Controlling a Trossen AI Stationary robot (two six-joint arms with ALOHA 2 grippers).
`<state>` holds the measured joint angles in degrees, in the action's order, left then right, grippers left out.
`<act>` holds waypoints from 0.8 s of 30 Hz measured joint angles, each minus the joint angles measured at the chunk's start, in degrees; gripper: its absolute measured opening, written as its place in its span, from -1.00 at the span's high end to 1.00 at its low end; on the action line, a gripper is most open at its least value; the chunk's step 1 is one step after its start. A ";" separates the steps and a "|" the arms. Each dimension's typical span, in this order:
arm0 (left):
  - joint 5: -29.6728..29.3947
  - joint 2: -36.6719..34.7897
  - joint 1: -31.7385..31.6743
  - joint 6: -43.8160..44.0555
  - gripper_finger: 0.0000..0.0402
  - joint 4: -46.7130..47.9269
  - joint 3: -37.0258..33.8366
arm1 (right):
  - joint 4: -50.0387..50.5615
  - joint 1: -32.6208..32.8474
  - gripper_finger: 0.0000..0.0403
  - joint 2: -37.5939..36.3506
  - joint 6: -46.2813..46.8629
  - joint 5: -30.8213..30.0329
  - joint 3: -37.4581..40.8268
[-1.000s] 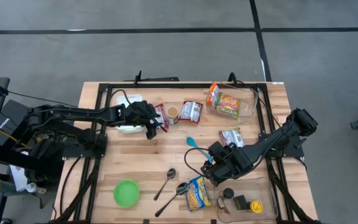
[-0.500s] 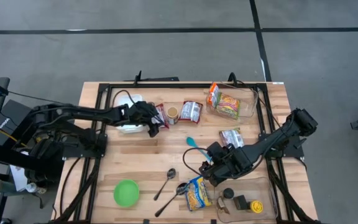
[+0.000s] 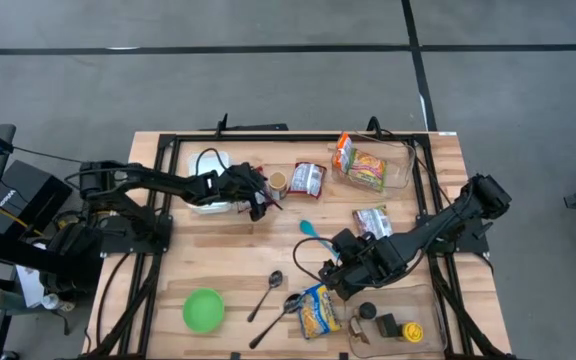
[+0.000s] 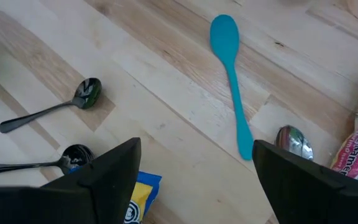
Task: Pick & Place Food Item
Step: Put the golden spice bottle into the bottom transparent bin
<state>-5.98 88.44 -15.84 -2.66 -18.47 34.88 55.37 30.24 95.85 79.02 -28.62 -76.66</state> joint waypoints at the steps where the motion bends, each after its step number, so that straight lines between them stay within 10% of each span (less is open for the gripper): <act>1: 0.54 0.54 0.00 0.06 -0.97 0.11 -0.01 | -0.10 0.00 -0.50 0.00 0.00 0.01 0.00; 24: 1.56 7.80 0.00 0.07 -0.99 -11.06 -0.01 | -0.60 0.02 -0.50 0.00 -0.09 0.03 0.00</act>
<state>-4.42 96.25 -15.84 -2.59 -29.53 34.87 54.76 30.26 95.85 78.94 -28.59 -76.66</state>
